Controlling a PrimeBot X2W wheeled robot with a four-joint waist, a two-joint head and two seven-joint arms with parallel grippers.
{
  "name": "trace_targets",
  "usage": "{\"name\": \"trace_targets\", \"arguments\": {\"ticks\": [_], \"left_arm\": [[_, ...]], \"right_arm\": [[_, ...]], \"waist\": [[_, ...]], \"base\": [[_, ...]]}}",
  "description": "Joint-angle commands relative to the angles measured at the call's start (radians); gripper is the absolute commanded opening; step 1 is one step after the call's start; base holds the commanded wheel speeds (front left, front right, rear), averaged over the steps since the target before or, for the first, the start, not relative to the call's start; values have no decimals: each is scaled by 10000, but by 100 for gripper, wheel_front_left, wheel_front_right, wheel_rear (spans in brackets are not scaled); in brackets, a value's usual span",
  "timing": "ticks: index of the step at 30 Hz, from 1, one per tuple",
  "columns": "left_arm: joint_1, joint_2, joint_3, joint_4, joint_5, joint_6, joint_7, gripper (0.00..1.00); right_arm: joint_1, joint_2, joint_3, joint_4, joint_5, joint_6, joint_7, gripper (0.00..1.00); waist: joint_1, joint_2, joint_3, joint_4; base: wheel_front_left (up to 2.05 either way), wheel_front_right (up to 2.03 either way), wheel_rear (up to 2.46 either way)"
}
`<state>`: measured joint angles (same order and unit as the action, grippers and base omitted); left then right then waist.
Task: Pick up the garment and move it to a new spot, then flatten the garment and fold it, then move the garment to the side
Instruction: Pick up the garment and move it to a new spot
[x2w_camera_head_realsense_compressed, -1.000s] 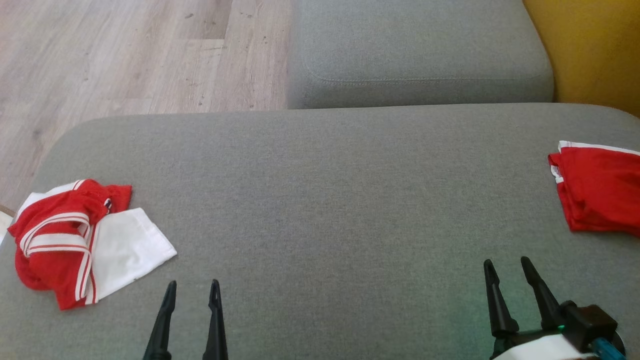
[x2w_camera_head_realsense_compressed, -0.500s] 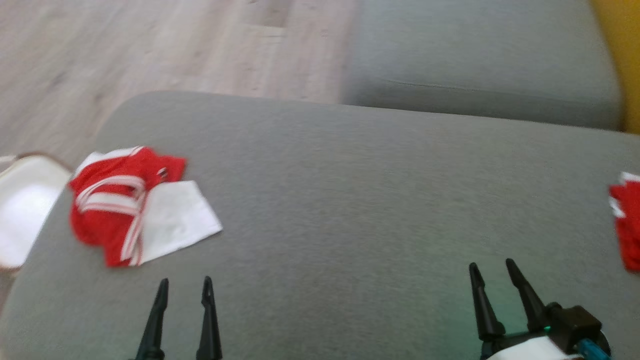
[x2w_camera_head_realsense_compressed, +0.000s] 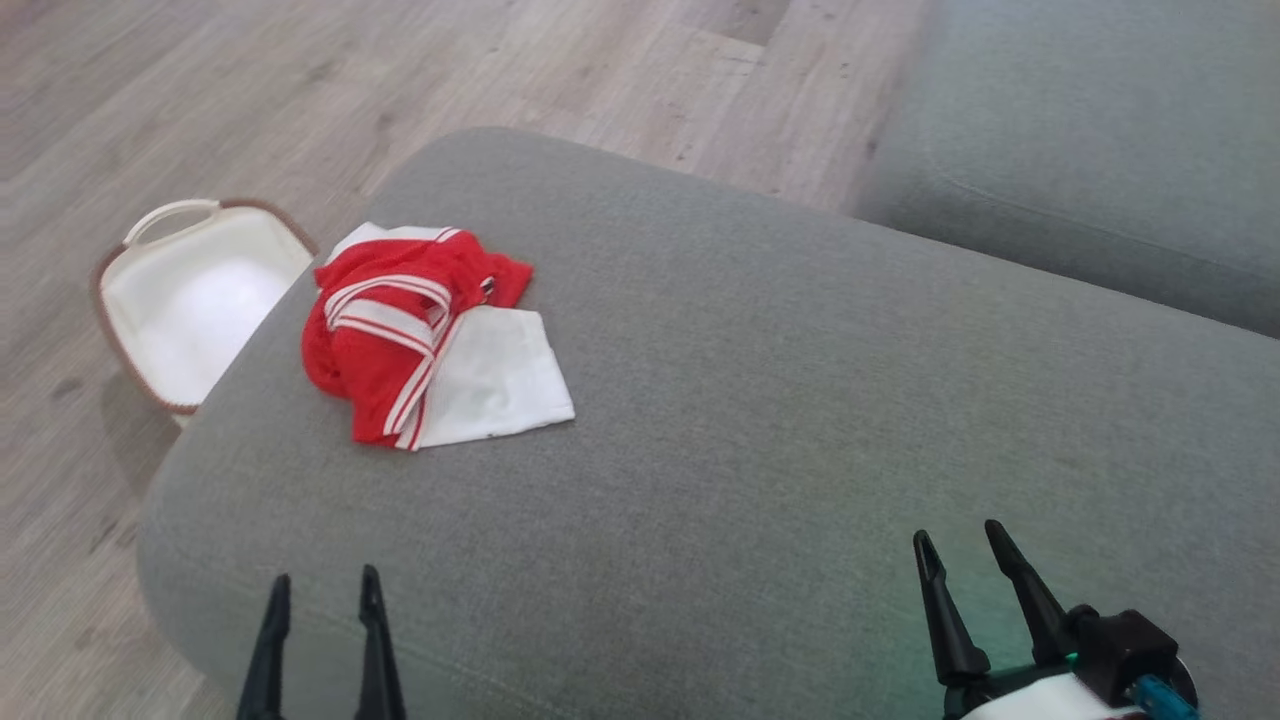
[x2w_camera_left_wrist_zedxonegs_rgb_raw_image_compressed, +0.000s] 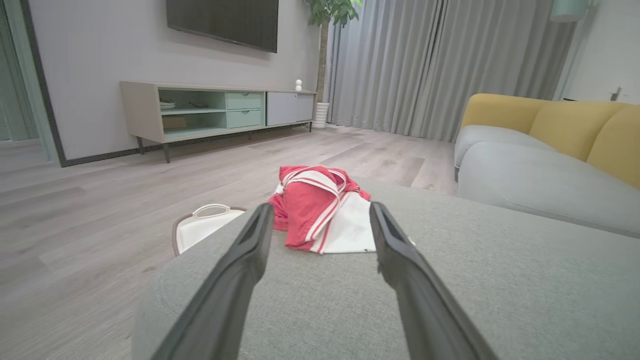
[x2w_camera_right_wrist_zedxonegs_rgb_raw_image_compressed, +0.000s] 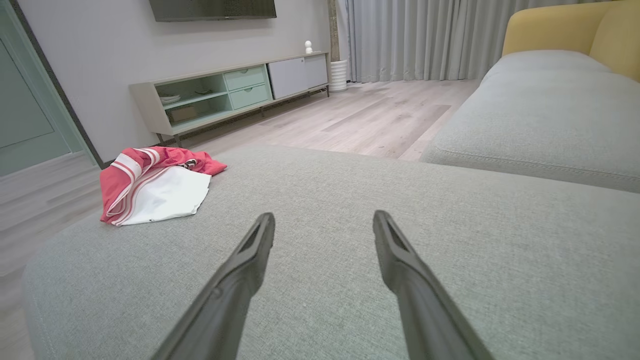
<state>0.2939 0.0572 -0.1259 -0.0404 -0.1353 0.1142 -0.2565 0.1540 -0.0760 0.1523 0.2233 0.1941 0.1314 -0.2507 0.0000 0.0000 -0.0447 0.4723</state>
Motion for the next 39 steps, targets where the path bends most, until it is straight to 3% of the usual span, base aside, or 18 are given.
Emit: {"name": "trace_targets", "arguments": {"ticks": [1,6,11,15,22,28,31,32,34,37,39], "left_arm": [[-415,-70,428,-419,33,37,-53,100],[-1510,-35,1068,-681,213,-187,-53,100],[-3624,198,1369,-231,409,-523,-53,100],[-5855,548,1475,1587,361,-681,226,100],[-9282,612,2014,5528,-557,-538,2762,100],[-10716,713,2472,8608,-1307,-507,3678,100],[-10936,857,2488,9343,-1303,-445,3687,100],[-11034,940,2489,9586,-1299,-486,3511,0],[-11204,1093,2442,9882,-1263,-659,2955,0],[-11425,1426,2141,10037,-1041,-1258,1918,0],[-11526,1743,1894,10088,-747,-1377,1413,0]], "right_arm": [[-416,-128,180,-292,42,-7,-110,100],[-568,-418,66,-610,-73,-7,-110,100],[-823,-1281,61,-845,-172,-7,-111,100],[-1153,-2111,5,-1094,-197,-7,-111,100],[-2038,-3279,98,-1477,-90,-7,-111,100],[-2857,-3674,442,-1523,112,-7,-111,100],[-3014,-3646,458,-1523,149,-7,-111,100],[-3059,-3609,437,-1511,167,-7,-111,100],[-3073,-3487,383,-1457,191,-7,-111,100],[-2939,-3179,309,-1357,187,-7,-111,100],[-2817,-2871,348,-1256,195,-7,-111,100]], "waist": [[0,0,91,39],[0,0,1004,-10],[0,0,2335,28],[0,0,3390,76],[0,0,4673,-140],[0,0,5211,-594],[0,0,5249,-756],[0,0,5238,-830],[0,0,5130,-971],[0,0,4742,-1162],[0,0,4279,-1363]], "base": [[0,0,0],[0,0,0],[0,0,0],[0,0,0],[0,0,0],[0,0,0],[0,0,0],[0,0,0],[0,0,0],[0,0,0],[0,0,0]]}}
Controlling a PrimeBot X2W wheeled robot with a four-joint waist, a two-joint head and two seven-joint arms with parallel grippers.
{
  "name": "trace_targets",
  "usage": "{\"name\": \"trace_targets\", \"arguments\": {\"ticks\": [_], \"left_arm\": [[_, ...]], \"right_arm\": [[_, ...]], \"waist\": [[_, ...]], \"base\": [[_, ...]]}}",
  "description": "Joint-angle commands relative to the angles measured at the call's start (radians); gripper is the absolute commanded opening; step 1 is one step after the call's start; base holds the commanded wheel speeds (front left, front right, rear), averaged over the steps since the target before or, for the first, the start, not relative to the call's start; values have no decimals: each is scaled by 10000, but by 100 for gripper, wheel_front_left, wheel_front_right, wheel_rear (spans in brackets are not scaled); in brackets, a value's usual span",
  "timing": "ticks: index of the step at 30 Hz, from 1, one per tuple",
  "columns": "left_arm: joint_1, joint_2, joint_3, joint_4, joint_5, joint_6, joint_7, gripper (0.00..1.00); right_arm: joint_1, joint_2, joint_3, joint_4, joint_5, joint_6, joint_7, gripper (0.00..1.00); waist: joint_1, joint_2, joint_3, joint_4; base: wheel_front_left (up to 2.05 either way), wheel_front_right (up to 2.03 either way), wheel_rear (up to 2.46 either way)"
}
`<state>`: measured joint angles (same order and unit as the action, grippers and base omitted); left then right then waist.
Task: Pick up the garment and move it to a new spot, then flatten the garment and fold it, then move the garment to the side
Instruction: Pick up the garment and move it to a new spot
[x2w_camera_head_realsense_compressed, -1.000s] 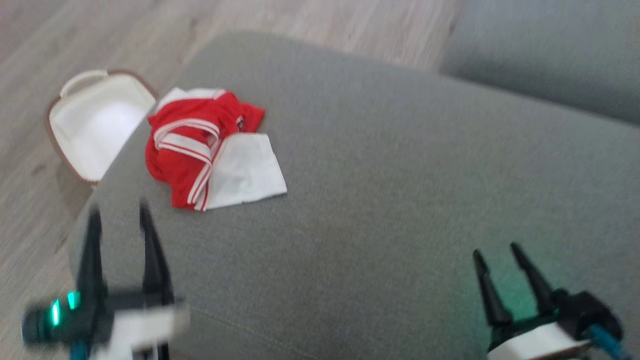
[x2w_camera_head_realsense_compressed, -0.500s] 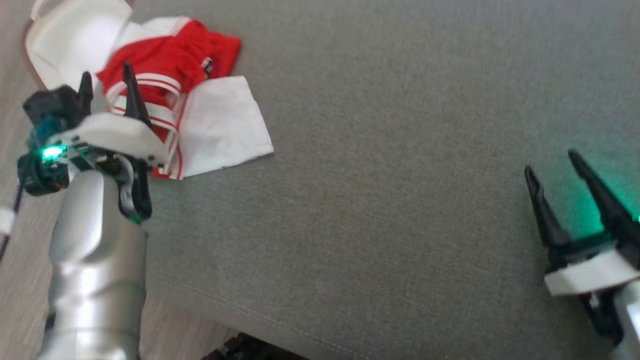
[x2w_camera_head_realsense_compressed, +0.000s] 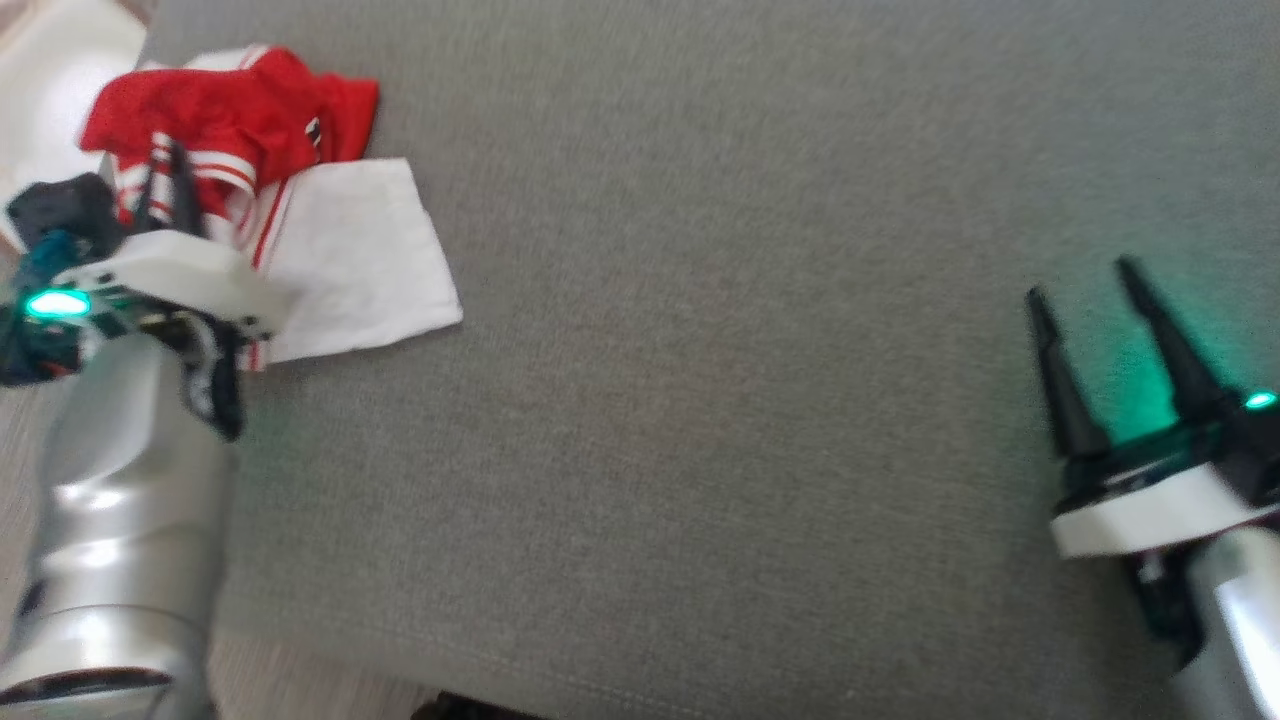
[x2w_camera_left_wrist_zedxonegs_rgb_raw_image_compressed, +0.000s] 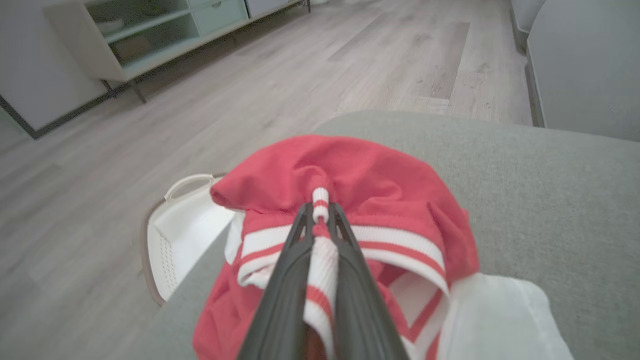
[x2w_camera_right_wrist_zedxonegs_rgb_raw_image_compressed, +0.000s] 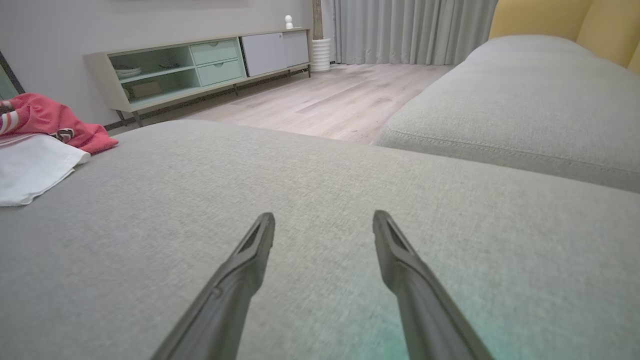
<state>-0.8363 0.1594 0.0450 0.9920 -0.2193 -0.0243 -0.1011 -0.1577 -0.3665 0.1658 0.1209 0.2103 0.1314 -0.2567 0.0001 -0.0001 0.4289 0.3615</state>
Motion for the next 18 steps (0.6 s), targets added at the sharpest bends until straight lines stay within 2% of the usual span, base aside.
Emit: {"name": "trace_targets", "arguments": {"ticks": [1,5,9,14,18], "left_arm": [[-271,894,66,-259,242,-33,-364,0],[-359,1479,-348,-702,704,-233,-928,0],[-389,1725,-819,-1768,1037,-482,-1005,0],[-274,1828,-1317,-3829,1093,-771,-347,0],[-95,1779,-1679,-5849,935,-891,526,0]], "right_arm": [[366,216,251,-139,52,-7,-51,100],[577,983,533,200,126,-7,-51,100],[849,1639,664,423,154,-7,-51,100],[1287,2166,711,518,142,-7,-51,100],[1577,2361,694,443,105,-7,-51,100]], "waist": [[-1,1,-739,-389],[-1,1,-1973,-1115],[-1,1,-3096,-1933],[-1,1,-4072,-3108],[-1,1,-4385,-4075]], "base": [[0,0,0],[0,0,0],[0,0,0],[0,0,0],[0,0,0]]}}
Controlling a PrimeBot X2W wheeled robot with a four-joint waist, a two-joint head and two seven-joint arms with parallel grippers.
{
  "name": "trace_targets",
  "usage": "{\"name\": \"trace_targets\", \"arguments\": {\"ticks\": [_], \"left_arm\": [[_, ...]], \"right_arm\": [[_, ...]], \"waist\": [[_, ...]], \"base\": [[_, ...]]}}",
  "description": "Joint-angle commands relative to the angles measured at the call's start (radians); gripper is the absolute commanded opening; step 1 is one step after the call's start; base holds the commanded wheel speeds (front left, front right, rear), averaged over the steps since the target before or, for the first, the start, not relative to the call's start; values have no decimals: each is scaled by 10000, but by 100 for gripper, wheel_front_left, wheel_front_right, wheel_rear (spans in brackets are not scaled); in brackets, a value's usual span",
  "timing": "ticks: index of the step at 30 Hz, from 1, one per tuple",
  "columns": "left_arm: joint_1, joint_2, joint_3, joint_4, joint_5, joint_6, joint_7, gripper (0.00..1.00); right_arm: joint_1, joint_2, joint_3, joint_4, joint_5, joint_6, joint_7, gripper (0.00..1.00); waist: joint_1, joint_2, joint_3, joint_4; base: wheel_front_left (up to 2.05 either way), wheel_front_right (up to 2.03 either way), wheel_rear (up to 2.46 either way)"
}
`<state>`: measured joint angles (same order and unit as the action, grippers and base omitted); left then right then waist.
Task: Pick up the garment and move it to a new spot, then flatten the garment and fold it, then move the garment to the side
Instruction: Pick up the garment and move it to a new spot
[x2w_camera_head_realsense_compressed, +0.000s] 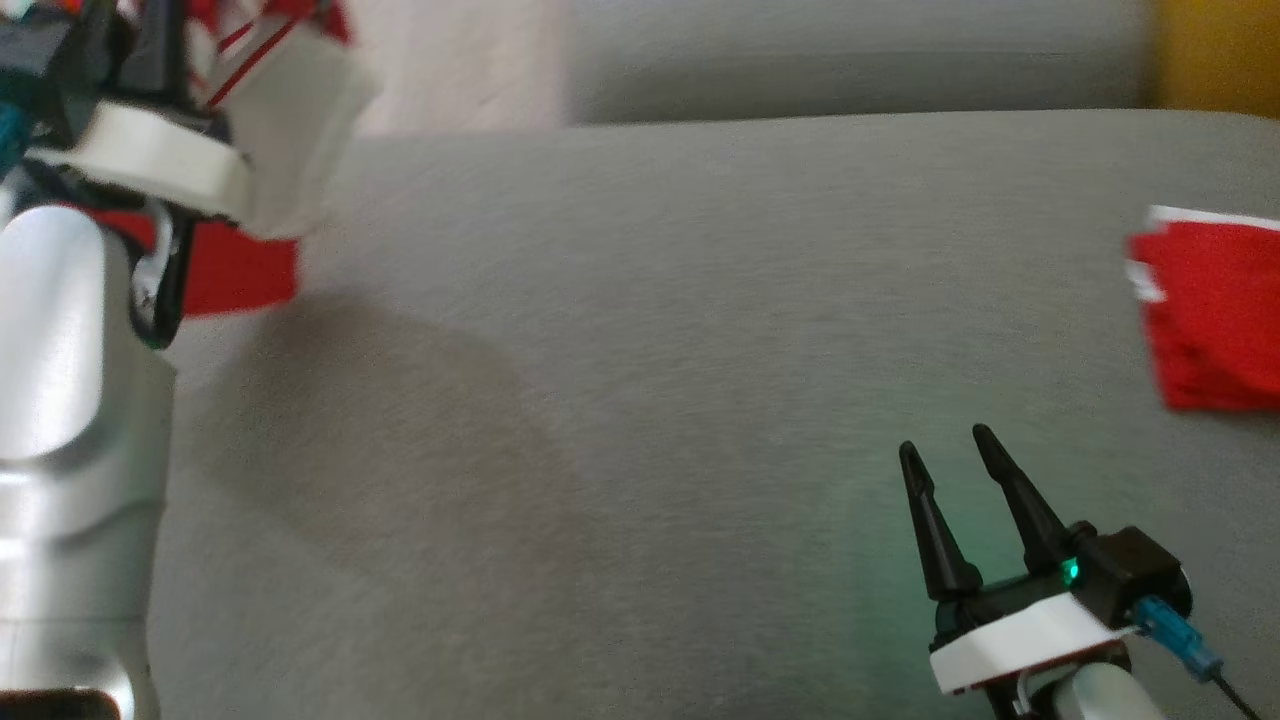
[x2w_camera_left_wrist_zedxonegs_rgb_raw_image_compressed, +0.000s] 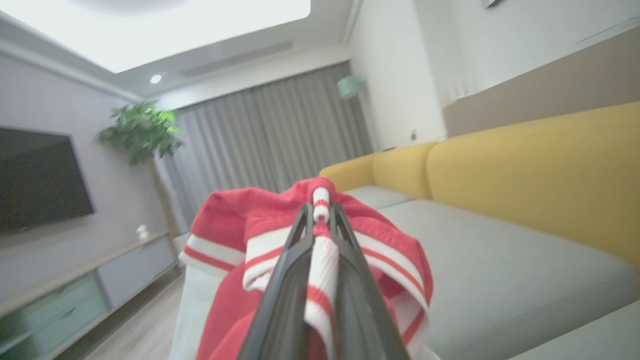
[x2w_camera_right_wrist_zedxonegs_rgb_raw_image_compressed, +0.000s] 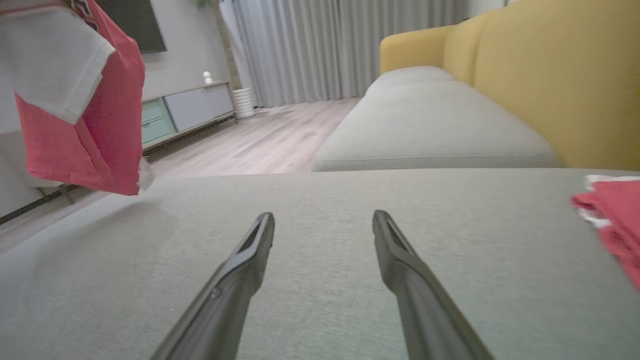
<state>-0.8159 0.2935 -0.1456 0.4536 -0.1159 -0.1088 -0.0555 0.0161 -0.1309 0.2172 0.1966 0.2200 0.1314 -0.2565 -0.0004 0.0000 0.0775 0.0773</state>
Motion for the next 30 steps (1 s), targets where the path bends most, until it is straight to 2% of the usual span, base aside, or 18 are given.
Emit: {"name": "trace_targets", "arguments": {"ticks": [1,6,11,17,22,23,24,28,30], "left_arm": [[-250,396,127,-951,-159,-65,300,0],[212,215,-387,-2694,-467,-127,1279,0],[1183,-158,-1060,-3124,-576,-139,1610,0],[2576,-771,-1816,-2319,-506,3,1016,0],[3426,-1532,-2347,-406,-363,348,-428,0],[3483,-1668,-2431,-18,-322,437,-709,35],[3514,-1805,-2495,344,-311,531,-984,100],[3608,-2194,-2670,1116,-334,1008,-1828,100],[3945,-2319,-2705,1015,-427,1389,-2027,100]], "right_arm": [[-129,32,156,-340,-2,-7,-53,100],[-191,159,229,-427,-7,-7,-53,100],[-356,241,406,-483,66,-7,-53,100],[-608,335,440,-515,154,-7,-53,100],[-820,386,406,-483,203,-7,-53,100],[-827,387,371,-471,205,-7,-53,100],[-828,384,338,-446,198,-7,-53,100],[-724,324,170,-326,169,-7,-53,100],[-519,296,-52,-264,132,-7,-53,100]], "waist": [[4,0,-881,-1454],[4,0,-707,-2563],[4,0,-129,-3380],[4,0,732,-3865],[4,0,1372,-3858],[4,0,1416,-3784],[4,0,1424,-3693],[4,0,1114,-3118],[4,0,632,-2556]], "base": [[0,0,0],[0,0,0],[0,0,0],[0,0,0],[0,0,0],[0,0,0],[0,0,0],[0,0,0],[0,0,0]]}}
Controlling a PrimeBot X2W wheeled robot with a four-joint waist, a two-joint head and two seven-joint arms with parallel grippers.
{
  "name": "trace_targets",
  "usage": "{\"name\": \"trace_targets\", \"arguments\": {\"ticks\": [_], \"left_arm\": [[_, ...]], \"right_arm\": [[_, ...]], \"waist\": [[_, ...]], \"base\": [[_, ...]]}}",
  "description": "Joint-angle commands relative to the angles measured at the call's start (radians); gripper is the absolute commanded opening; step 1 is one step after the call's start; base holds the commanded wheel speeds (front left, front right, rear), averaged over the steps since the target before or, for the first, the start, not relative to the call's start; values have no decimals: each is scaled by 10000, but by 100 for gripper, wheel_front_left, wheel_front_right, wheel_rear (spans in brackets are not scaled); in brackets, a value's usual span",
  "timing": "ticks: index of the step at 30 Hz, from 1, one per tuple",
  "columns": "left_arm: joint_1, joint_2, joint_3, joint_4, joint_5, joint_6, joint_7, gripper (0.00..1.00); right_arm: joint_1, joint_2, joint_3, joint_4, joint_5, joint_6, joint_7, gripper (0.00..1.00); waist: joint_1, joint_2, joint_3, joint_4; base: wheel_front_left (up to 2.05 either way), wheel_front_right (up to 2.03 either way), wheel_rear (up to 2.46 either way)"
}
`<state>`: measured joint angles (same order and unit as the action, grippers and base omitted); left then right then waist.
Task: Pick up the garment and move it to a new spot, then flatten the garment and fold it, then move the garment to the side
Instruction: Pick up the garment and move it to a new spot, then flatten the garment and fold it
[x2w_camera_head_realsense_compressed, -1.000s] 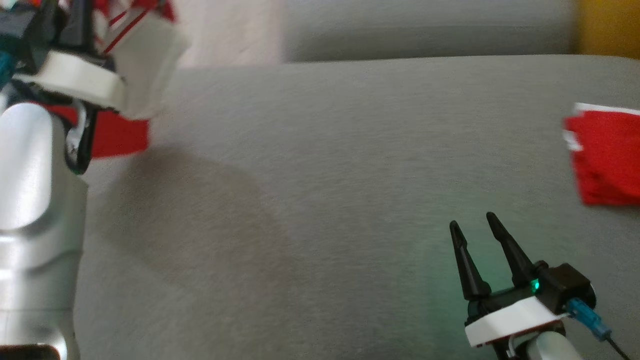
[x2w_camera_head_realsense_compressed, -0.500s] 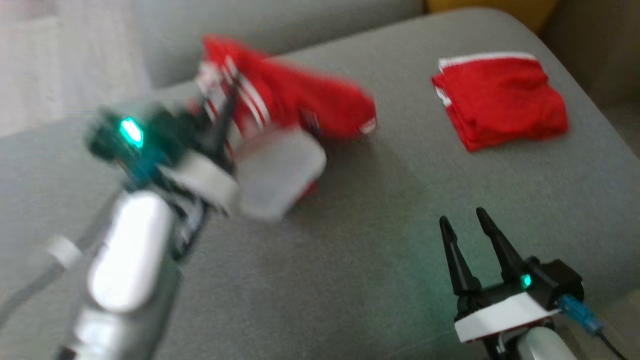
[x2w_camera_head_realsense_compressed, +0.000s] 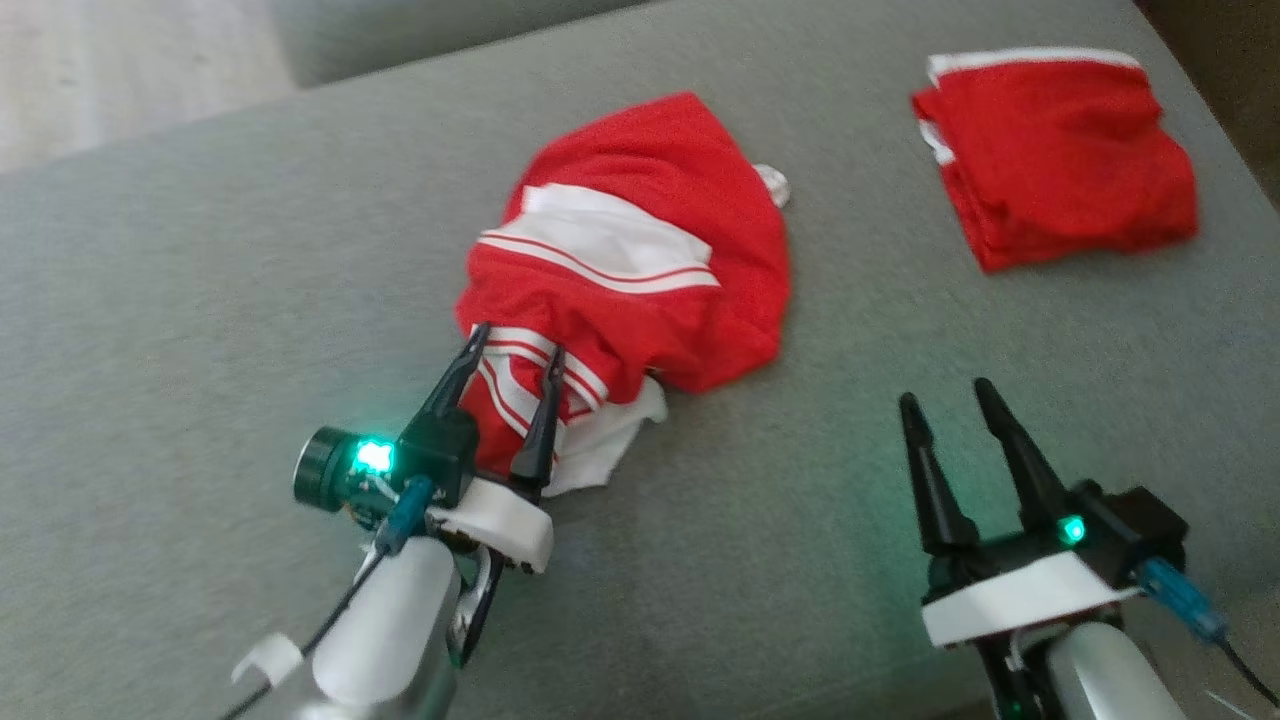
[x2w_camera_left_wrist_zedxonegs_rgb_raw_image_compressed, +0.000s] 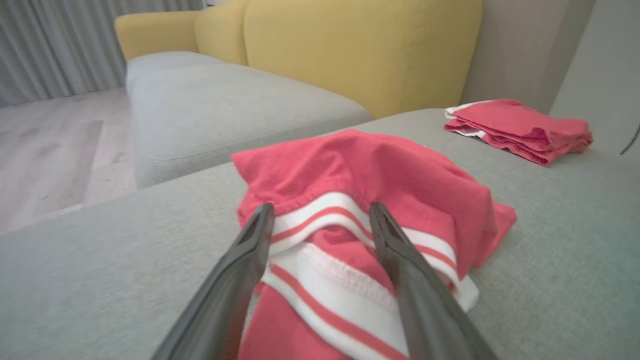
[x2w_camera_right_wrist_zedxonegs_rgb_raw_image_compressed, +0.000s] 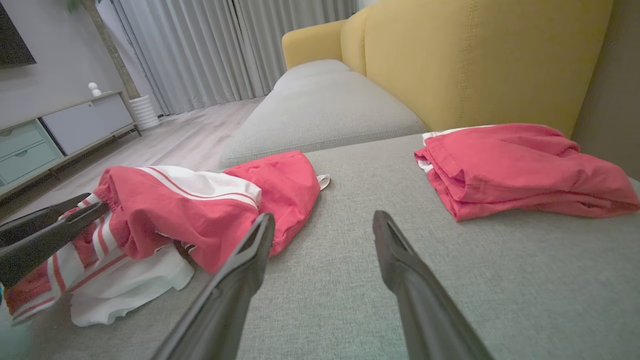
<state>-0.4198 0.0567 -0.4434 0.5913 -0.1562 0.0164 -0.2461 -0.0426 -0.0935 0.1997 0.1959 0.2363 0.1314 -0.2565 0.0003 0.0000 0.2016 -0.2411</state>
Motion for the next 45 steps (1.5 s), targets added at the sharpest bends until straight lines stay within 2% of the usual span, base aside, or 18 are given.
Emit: {"name": "trace_targets", "arguments": {"ticks": [1,8,13,18,25,45], "left_arm": [[168,28,278,-527,-45,266,-139,100],[2320,62,972,-3015,-25,1017,-153,100],[3865,124,1623,-4856,108,1114,-155,100],[5275,141,2074,-5959,355,950,-155,100],[6146,49,2414,-6146,549,869,-156,100],[6201,-51,2723,-5936,710,775,-156,100]], "right_arm": [[163,-85,35,-233,-43,-7,-53,100],[846,-3,-477,-161,-148,-7,-53,100],[1184,144,-821,-193,-250,-7,-53,100],[1457,271,-855,-168,-315,-7,-53,100],[1773,367,-927,-148,-342,-7,-53,100],[1686,411,-780,-20,-285,-7,-53,100]], "waist": [[-3,0,-811,830],[-3,0,-2016,2098],[-3,0,-2491,2747],[-3,0,-2684,3042],[-3,0,-2847,3247],[-3,0,-2867,3028]], "base": [[0,0,0],[0,0,0],[0,0,0],[0,0,0],[0,0,0],[0,0,0]]}}
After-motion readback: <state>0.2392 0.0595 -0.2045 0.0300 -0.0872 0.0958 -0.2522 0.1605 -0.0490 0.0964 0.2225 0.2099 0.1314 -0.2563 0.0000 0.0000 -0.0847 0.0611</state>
